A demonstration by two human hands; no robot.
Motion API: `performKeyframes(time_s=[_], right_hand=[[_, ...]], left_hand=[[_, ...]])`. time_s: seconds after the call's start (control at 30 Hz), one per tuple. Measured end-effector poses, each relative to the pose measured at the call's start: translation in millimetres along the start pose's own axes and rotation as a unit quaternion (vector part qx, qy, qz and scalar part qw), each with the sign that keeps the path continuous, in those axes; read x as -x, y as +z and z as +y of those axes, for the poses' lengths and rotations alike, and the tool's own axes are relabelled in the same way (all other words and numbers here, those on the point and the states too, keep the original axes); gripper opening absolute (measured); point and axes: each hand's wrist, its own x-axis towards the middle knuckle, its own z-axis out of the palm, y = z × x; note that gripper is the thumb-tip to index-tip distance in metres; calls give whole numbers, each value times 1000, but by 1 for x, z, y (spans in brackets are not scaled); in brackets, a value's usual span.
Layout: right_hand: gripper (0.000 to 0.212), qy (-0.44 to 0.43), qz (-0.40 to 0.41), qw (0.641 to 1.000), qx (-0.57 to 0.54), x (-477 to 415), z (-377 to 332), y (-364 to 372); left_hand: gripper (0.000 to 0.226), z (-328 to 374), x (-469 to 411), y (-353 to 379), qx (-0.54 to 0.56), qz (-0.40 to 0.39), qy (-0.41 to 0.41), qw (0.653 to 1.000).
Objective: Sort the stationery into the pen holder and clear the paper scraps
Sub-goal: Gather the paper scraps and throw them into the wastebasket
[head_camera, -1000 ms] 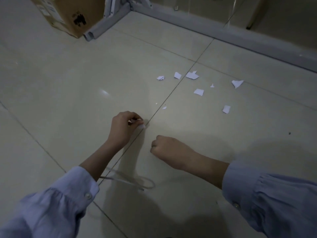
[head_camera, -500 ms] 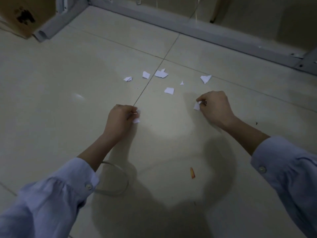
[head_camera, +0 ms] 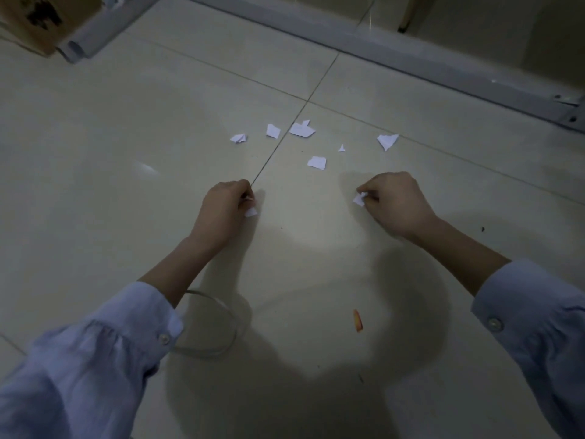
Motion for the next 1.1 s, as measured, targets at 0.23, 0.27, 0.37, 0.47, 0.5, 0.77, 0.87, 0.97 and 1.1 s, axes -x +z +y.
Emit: performKeyframes(time_s=[0.23, 0.27, 0.37, 0.47, 0.5, 0.77, 0.87, 0.97, 1.1], right_hand=[[25, -17, -19, 999, 44, 13, -12, 17], [25, -17, -23, 998, 49, 14, -12, 19], [28, -8, -43, 995, 86, 13, -13, 21], [30, -6, -42, 993, 108, 6, -15, 20], [31, -1, -35, 995, 92, 2, -15, 18], [19, 121, 43, 969, -213, -44, -26, -4], [23, 101, 40, 964, -242, -58, -34, -3], [26, 48, 32, 981, -184, -68, -39, 4], [32, -13, 8, 998, -64, -82, -42, 13]], left_hand=[[5, -1, -4, 5, 5, -15, -13, 1000], [6, -1, -4, 5, 6, -19, -16, 1000], [14, 0, -7, 4, 13, -28, -29, 999], [20, -1, -11, 3, 31, -20, -54, 998], [21, -1, -14, 2, 40, -11, -69, 997], [21, -12, -49, -5, 73, 66, -129, 987], [30, -14, -68, -7, 86, 66, -149, 983], [47, -16, -87, -9, 67, 33, -159, 985], [35, -15, -105, -9, -2, -16, -114, 993]])
